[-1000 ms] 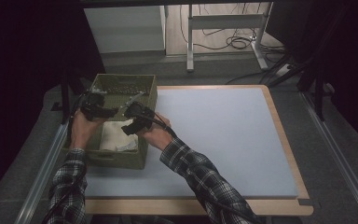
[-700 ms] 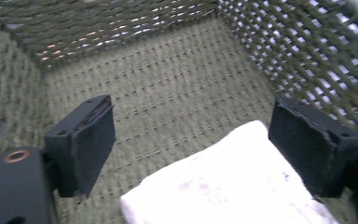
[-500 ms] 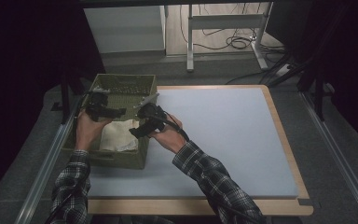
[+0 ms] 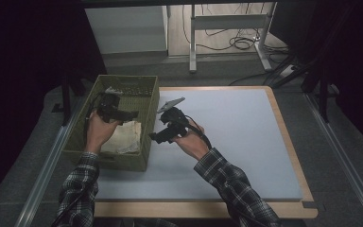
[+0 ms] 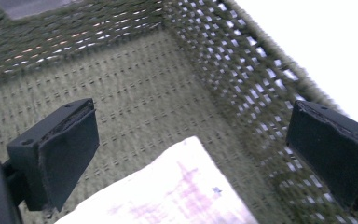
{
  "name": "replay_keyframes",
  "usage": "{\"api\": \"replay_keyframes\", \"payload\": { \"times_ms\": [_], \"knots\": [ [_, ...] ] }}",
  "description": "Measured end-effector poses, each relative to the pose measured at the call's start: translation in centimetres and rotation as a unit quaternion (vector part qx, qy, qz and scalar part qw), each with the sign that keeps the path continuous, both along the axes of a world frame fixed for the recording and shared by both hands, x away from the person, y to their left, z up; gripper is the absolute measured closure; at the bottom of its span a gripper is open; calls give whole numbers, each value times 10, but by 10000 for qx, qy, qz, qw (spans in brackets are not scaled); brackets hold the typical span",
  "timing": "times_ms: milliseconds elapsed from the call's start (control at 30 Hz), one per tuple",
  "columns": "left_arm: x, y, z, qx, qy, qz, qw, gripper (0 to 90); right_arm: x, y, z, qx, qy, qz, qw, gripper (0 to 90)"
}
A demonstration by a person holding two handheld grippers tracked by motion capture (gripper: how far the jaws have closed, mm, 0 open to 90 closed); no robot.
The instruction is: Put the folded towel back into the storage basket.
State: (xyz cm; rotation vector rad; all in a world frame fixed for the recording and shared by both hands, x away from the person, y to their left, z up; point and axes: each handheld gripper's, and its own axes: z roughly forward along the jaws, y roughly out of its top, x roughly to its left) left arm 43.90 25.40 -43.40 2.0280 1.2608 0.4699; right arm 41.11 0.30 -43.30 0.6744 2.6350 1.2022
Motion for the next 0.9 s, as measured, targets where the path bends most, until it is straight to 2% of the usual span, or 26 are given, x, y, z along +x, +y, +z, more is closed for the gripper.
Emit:
{"api": "replay_keyframes", "payload": {
  "times_ms": [100,600,900],
  "knots": [
    [-2,-9,3,4,-7,-65,10000,25,-1,-14,-4,-38,14,-35,10000,71],
    [-3,-54,15,352,34,-220,9991,27,-4,-76,-16,-28,36,-264,9996,65],
    [2,-89,19,530,91,-356,9979,24,-6,-111,-23,-27,76,-449,9990,65]
  ]
}}
